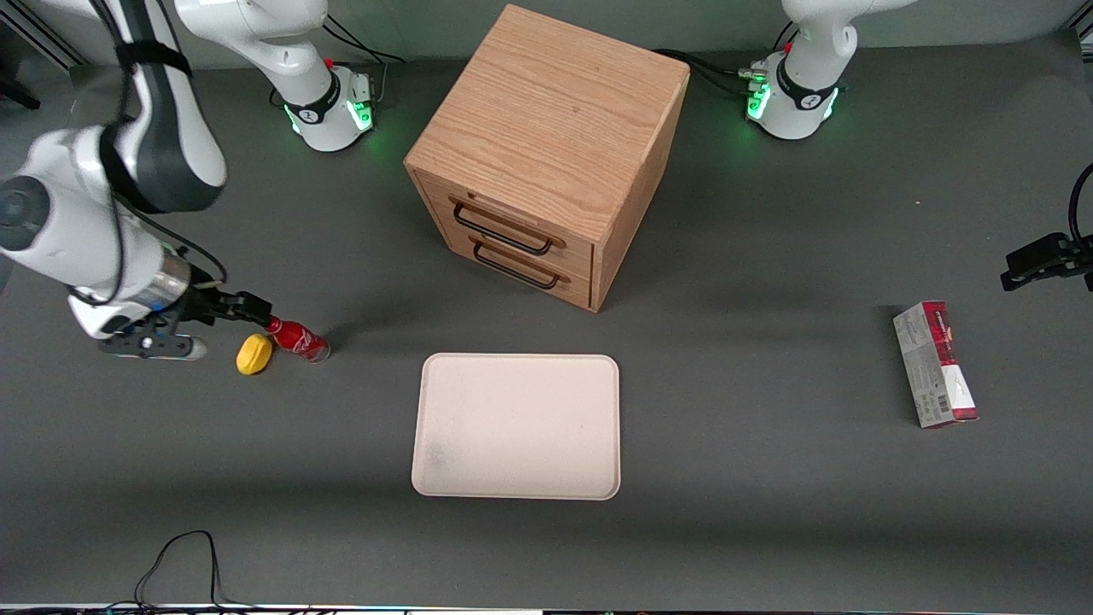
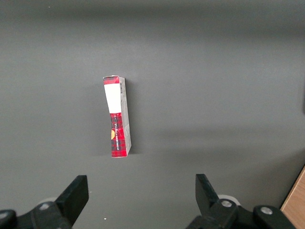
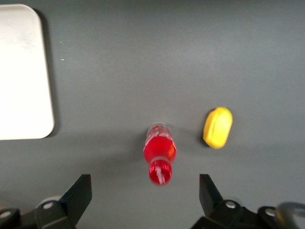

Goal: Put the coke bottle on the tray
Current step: 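Move the open right gripper down over the red Coca-Cola bottle, then close the right gripper around the bottle's neck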

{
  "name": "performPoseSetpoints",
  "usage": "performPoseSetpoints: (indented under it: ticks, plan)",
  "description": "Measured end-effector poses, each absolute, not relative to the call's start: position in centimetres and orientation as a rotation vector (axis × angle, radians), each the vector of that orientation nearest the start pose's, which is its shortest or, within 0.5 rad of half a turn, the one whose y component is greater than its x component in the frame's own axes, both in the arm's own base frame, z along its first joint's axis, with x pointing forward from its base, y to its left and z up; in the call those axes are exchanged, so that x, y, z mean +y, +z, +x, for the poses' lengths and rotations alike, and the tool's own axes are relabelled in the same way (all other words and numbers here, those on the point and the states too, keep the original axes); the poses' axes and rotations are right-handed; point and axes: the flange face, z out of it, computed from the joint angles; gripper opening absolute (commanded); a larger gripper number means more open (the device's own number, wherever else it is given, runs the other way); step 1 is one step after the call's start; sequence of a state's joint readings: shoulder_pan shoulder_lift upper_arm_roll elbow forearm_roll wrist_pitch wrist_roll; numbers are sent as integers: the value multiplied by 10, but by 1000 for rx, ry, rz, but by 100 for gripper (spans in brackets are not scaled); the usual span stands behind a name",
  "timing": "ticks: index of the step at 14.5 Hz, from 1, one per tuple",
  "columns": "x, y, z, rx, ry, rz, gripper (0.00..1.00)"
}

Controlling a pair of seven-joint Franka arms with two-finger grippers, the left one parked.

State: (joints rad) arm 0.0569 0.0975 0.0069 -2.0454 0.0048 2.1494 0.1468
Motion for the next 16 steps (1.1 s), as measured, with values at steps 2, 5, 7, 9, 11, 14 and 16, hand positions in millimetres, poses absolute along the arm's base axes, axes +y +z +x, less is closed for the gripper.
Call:
performPoseSetpoints:
  ticks: [2,5,7,9,11,14,16]
  plan:
    - [35,352,552,133,-70,-3129,100]
    - [34,321,534,114,-92,-3128,100]
    - [34,317,531,84,-86,-3130,100]
    - [33,317,531,77,-87,-3131,95]
    - [33,317,531,74,-87,-3131,80]
    - [32,317,532,74,-90,-3131,35]
    - [32,318,532,75,-93,-3131,0]
